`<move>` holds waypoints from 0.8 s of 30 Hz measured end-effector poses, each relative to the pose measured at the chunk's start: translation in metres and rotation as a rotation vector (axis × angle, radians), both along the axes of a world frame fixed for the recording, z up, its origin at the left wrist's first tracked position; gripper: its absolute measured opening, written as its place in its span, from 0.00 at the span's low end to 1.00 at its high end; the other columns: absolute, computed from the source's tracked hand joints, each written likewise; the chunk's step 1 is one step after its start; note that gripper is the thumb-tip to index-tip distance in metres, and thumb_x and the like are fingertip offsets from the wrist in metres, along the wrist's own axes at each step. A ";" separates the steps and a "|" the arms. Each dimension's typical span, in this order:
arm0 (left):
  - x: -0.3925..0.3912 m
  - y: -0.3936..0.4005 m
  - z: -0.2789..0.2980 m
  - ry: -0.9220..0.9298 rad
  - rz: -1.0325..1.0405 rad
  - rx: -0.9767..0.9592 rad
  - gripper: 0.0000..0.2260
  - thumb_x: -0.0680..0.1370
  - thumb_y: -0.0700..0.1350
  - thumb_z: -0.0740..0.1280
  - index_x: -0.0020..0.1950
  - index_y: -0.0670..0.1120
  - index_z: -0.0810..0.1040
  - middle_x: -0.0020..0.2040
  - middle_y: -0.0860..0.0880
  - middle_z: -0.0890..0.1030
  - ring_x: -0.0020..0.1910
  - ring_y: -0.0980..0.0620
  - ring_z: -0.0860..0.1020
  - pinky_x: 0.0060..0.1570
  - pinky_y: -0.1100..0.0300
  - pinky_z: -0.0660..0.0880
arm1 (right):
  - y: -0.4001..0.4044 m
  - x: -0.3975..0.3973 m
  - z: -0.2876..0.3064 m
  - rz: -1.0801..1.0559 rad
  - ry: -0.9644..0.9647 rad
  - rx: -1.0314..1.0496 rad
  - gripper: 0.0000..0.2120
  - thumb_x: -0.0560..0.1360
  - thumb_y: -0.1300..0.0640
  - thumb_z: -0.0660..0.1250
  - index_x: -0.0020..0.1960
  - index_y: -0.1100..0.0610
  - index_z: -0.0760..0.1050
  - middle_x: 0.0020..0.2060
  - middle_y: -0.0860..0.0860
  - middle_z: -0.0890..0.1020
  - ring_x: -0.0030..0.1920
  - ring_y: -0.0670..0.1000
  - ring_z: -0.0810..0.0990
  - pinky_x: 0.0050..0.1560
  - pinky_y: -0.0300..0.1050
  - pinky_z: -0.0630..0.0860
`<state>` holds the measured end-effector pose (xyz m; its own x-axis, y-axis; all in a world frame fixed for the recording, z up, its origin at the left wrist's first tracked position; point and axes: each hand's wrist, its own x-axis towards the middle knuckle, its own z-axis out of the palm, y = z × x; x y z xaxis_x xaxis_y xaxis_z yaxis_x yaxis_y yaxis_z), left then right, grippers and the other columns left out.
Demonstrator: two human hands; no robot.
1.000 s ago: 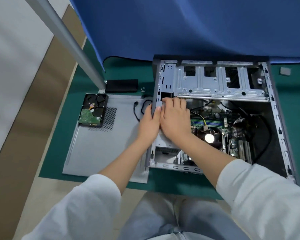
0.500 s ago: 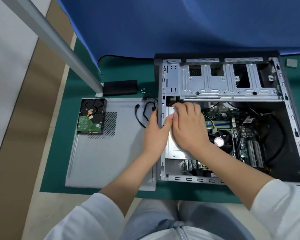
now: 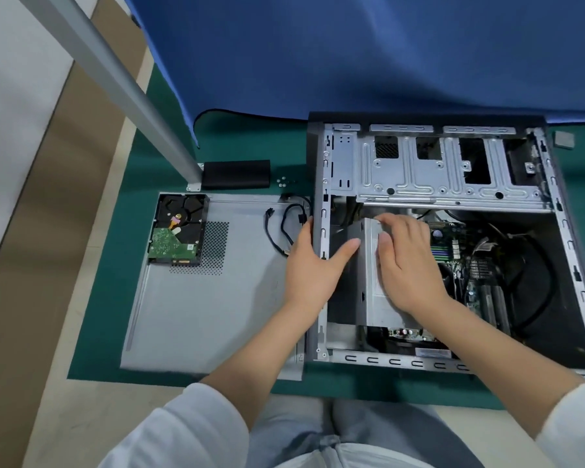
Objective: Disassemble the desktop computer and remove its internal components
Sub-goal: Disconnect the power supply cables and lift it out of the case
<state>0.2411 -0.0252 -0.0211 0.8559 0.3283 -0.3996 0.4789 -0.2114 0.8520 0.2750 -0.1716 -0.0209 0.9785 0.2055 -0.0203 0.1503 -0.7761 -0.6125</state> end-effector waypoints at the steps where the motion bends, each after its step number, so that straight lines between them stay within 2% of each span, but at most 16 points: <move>1: 0.000 0.001 -0.002 -0.002 -0.003 0.010 0.36 0.69 0.61 0.71 0.73 0.54 0.63 0.66 0.54 0.74 0.66 0.54 0.71 0.65 0.52 0.70 | 0.000 0.000 0.001 -0.004 0.017 -0.003 0.24 0.78 0.45 0.47 0.68 0.55 0.66 0.61 0.53 0.69 0.64 0.50 0.60 0.64 0.43 0.61; 5: 0.001 0.001 -0.007 -0.013 0.003 -0.001 0.32 0.72 0.58 0.70 0.73 0.54 0.63 0.66 0.54 0.74 0.66 0.54 0.71 0.66 0.52 0.69 | 0.002 -0.001 0.007 0.065 0.063 -0.139 0.36 0.68 0.26 0.53 0.69 0.46 0.60 0.65 0.48 0.59 0.68 0.49 0.53 0.67 0.45 0.55; 8: 0.001 0.002 -0.007 -0.031 0.017 -0.006 0.32 0.72 0.57 0.71 0.73 0.53 0.64 0.65 0.55 0.75 0.65 0.55 0.72 0.64 0.56 0.70 | 0.004 -0.008 0.009 -0.023 0.296 -0.034 0.42 0.60 0.28 0.61 0.70 0.36 0.50 0.69 0.40 0.48 0.69 0.44 0.44 0.69 0.52 0.51; 10: 0.001 0.002 -0.006 -0.039 0.014 0.002 0.30 0.72 0.58 0.70 0.71 0.54 0.66 0.63 0.56 0.76 0.62 0.57 0.73 0.61 0.60 0.70 | 0.007 -0.015 0.008 -0.176 0.402 0.027 0.47 0.57 0.33 0.64 0.71 0.37 0.45 0.69 0.40 0.45 0.68 0.44 0.43 0.69 0.53 0.53; 12: 0.001 0.002 -0.003 -0.044 0.012 0.014 0.25 0.74 0.60 0.66 0.69 0.55 0.67 0.58 0.60 0.77 0.58 0.58 0.74 0.54 0.66 0.69 | 0.009 -0.018 0.009 -0.288 0.516 0.010 0.53 0.56 0.37 0.68 0.72 0.40 0.40 0.70 0.47 0.46 0.69 0.49 0.45 0.68 0.53 0.56; 14: 0.001 0.001 -0.002 -0.053 0.019 0.026 0.22 0.76 0.61 0.63 0.69 0.56 0.67 0.54 0.63 0.76 0.56 0.60 0.73 0.49 0.72 0.67 | 0.010 -0.016 0.012 -0.295 0.662 0.013 0.55 0.58 0.40 0.71 0.71 0.40 0.36 0.72 0.55 0.48 0.71 0.57 0.52 0.68 0.55 0.61; 16: 0.000 0.001 0.000 -0.052 0.009 0.033 0.23 0.77 0.62 0.60 0.70 0.54 0.67 0.59 0.61 0.75 0.60 0.58 0.73 0.55 0.68 0.68 | 0.011 -0.017 0.015 -0.256 0.691 0.001 0.54 0.59 0.38 0.71 0.70 0.37 0.34 0.72 0.58 0.50 0.68 0.61 0.61 0.64 0.55 0.67; 19: 0.001 0.001 0.000 -0.012 -0.009 0.044 0.29 0.78 0.63 0.57 0.75 0.51 0.61 0.70 0.52 0.70 0.69 0.53 0.68 0.68 0.54 0.66 | 0.009 -0.020 0.023 -0.214 0.615 -0.098 0.51 0.62 0.36 0.68 0.71 0.39 0.35 0.71 0.59 0.55 0.58 0.60 0.71 0.51 0.50 0.71; 20: 0.001 0.001 0.001 0.003 -0.009 0.046 0.30 0.78 0.63 0.56 0.76 0.51 0.60 0.72 0.51 0.68 0.70 0.52 0.67 0.70 0.53 0.63 | 0.007 -0.020 0.026 -0.213 0.602 -0.102 0.50 0.63 0.36 0.68 0.71 0.39 0.36 0.70 0.59 0.57 0.55 0.59 0.72 0.48 0.50 0.70; 22: 0.000 0.001 0.003 0.021 -0.012 0.047 0.31 0.78 0.63 0.55 0.77 0.50 0.57 0.74 0.50 0.65 0.72 0.51 0.64 0.68 0.59 0.60 | 0.001 -0.019 0.033 -0.193 0.587 -0.092 0.49 0.62 0.36 0.68 0.72 0.40 0.39 0.68 0.58 0.62 0.52 0.57 0.71 0.48 0.49 0.70; 24: 0.000 0.000 0.005 0.032 -0.021 0.053 0.30 0.79 0.61 0.55 0.77 0.49 0.56 0.74 0.50 0.64 0.72 0.51 0.63 0.65 0.62 0.59 | -0.007 -0.011 0.044 -0.155 0.572 -0.097 0.50 0.59 0.33 0.67 0.72 0.40 0.42 0.65 0.56 0.66 0.55 0.58 0.73 0.51 0.51 0.71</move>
<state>0.2408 -0.0249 -0.0157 0.8499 0.3321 -0.4091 0.5005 -0.2663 0.8237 0.2637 -0.1789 0.0233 0.8251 0.0319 -0.5641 -0.3019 -0.8191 -0.4879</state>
